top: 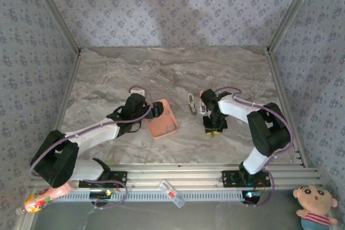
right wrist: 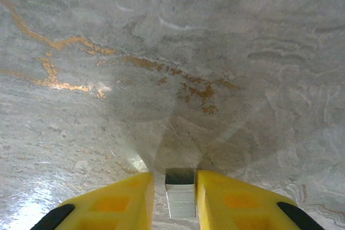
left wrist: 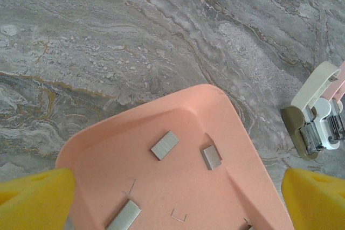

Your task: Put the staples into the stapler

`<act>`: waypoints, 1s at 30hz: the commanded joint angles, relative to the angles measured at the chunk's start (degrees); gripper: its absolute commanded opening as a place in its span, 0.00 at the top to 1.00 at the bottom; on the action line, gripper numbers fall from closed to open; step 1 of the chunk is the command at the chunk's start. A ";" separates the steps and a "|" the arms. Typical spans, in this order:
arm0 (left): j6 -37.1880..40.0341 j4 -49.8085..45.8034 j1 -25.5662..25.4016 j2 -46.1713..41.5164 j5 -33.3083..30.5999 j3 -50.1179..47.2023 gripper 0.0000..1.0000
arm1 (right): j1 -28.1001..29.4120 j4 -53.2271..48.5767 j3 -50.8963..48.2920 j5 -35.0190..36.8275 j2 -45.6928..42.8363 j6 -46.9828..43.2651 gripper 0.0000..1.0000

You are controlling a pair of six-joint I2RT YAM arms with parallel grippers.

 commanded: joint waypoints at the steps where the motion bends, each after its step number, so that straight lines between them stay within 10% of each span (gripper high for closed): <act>1: -0.28 0.29 -0.29 -2.03 -1.11 -1.01 0.02 | 1.12 -1.34 1.05 2.39 2.49 -0.43 0.74; 30: -0.19 2.04 -0.14 -4.58 -1.21 -2.99 0.02 | 1.87 16.34 -9.12 3.88 -19.65 5.94 0.83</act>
